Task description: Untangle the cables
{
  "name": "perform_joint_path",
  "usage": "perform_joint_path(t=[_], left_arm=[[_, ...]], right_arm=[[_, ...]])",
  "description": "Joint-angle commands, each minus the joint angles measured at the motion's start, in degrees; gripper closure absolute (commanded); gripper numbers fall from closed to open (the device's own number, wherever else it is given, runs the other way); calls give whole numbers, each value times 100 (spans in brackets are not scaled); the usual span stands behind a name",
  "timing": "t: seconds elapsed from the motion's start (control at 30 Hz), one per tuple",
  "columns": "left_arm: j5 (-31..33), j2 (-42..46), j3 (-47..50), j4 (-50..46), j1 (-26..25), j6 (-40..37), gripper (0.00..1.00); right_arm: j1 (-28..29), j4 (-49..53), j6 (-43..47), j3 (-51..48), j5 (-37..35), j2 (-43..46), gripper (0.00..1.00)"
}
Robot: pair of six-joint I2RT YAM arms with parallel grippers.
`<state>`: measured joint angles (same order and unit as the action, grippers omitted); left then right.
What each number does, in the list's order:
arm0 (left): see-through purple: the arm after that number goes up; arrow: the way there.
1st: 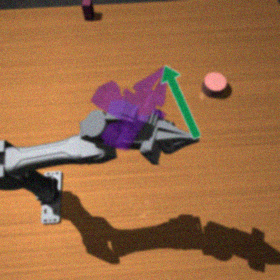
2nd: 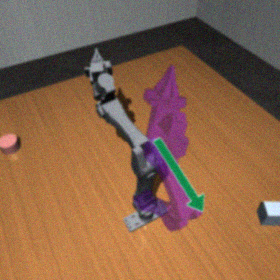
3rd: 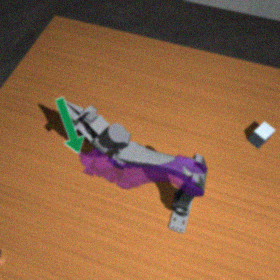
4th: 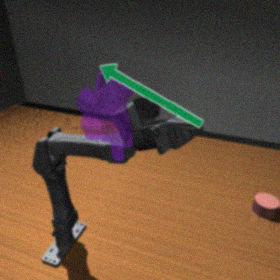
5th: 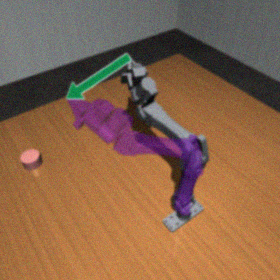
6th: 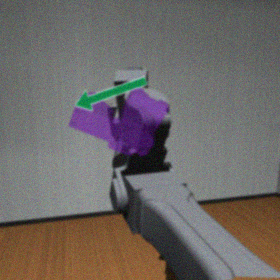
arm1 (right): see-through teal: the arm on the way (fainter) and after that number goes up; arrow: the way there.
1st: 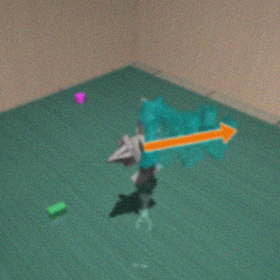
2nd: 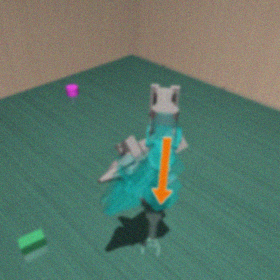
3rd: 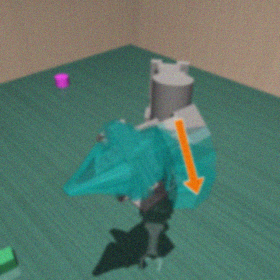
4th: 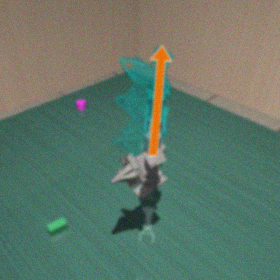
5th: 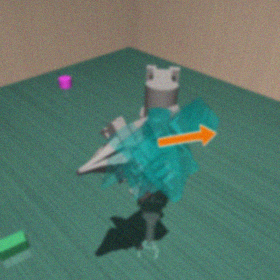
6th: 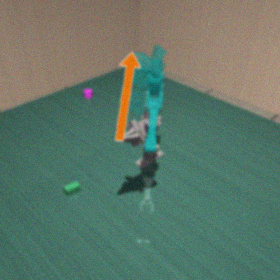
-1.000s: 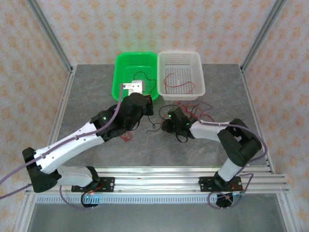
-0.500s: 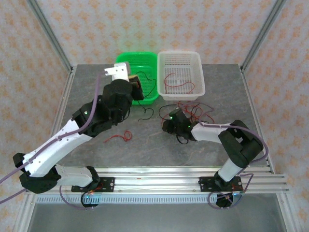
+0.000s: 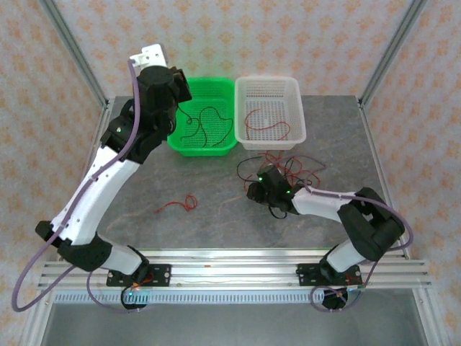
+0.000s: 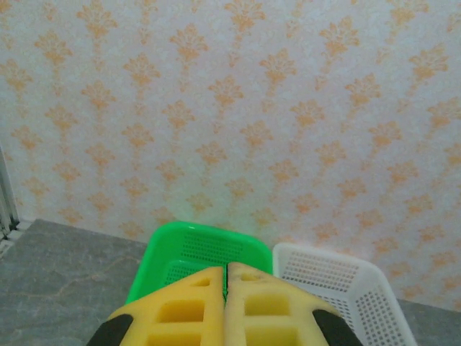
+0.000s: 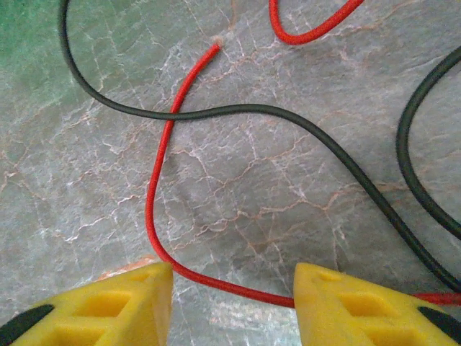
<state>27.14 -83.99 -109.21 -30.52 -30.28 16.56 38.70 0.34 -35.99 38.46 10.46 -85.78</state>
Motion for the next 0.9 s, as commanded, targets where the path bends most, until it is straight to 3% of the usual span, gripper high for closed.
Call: perform_joint_path(t=[0.0,0.43,0.87], left_arm=[[-483,-306,-461,138,340,-307,100],[-1322,-1391,-1164,624,1449,-312,100],[-1988,-2365,-866,1294,1719,-135,100]], right_arm=[[24,387,12,8,-211,376,51],[24,973,74,332,-267,1182,45],[32,1316,50,455,-356,1557,44]])
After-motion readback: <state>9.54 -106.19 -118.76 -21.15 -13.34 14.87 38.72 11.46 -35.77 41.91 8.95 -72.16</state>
